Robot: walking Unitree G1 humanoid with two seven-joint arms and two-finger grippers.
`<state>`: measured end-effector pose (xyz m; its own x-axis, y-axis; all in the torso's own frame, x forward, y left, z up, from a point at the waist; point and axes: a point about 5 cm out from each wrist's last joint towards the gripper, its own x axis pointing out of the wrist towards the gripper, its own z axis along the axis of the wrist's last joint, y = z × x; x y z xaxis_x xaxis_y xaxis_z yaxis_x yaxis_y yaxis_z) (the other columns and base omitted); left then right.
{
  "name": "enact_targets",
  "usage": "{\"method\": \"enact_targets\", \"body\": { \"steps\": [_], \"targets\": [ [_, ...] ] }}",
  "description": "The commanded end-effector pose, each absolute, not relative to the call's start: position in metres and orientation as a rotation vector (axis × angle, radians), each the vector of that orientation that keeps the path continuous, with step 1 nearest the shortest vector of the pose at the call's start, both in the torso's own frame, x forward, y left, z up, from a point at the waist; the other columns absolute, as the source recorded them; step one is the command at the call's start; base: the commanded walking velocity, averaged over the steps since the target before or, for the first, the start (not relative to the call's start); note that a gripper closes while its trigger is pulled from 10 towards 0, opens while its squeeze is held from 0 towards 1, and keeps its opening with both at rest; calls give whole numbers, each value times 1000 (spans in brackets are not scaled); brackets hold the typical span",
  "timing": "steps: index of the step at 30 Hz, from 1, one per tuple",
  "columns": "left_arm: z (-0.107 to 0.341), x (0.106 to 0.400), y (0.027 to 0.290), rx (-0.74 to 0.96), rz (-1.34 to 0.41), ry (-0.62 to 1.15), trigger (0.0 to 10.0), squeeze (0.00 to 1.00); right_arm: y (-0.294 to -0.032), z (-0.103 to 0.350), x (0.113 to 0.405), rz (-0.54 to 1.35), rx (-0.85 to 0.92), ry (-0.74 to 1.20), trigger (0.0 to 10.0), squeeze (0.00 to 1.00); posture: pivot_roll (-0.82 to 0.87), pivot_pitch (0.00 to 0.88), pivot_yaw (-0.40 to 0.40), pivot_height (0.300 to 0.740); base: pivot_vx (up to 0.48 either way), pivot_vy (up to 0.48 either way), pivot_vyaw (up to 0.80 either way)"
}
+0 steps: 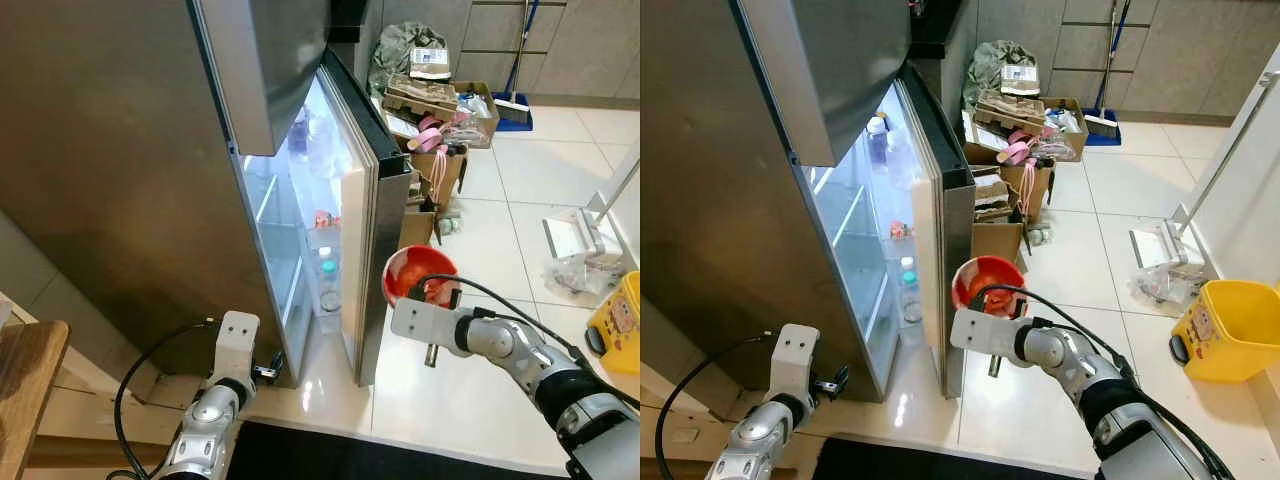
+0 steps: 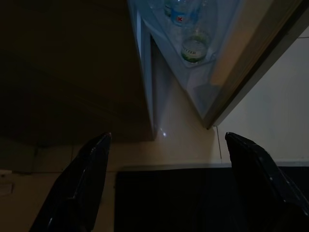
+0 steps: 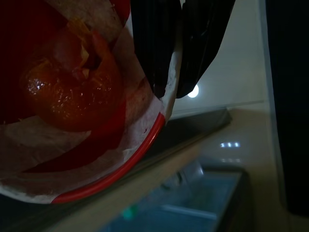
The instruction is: Restocking fridge
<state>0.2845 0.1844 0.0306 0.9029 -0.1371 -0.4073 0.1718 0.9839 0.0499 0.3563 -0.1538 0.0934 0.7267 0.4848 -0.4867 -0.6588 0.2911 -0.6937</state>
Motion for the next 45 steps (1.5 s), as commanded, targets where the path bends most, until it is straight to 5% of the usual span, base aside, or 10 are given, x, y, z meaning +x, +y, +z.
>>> {"method": "enact_targets", "body": {
  "steps": [1, 8, 24, 30, 45],
  "targets": [
    [27, 281, 186, 106, -162, 436, 10000, 0, -156, 94, 357, 752, -1016, 200, 10000, 0, -83, 147, 15, 740, 0, 0, 0],
    [13, 273, 182, 103, -173, 488, 10000, 0, -162, 62, 336, 731, -777, 295, 10000, 0, -77, 134, 20, 740, 0, 0, 0],
    [-32, 246, 194, 3, 22, 679, 10000, 0, -233, -19, 252, 51, -295, 510, 10000, 0, -82, 78, 88, 740, 0, 0, 0],
    [-25, 257, 179, 44, -43, 622, 10000, 0, -223, -20, 253, 75, -264, 502, 10000, 0, -67, 53, 61, 740, 0, 0, 0],
    [-17, 266, 189, 78, -21, 574, 10000, 0, -198, -12, 270, 201, -290, 467, 10000, 0, -17, 39, -15, 740, 0, 0, 0]
  ]
}}
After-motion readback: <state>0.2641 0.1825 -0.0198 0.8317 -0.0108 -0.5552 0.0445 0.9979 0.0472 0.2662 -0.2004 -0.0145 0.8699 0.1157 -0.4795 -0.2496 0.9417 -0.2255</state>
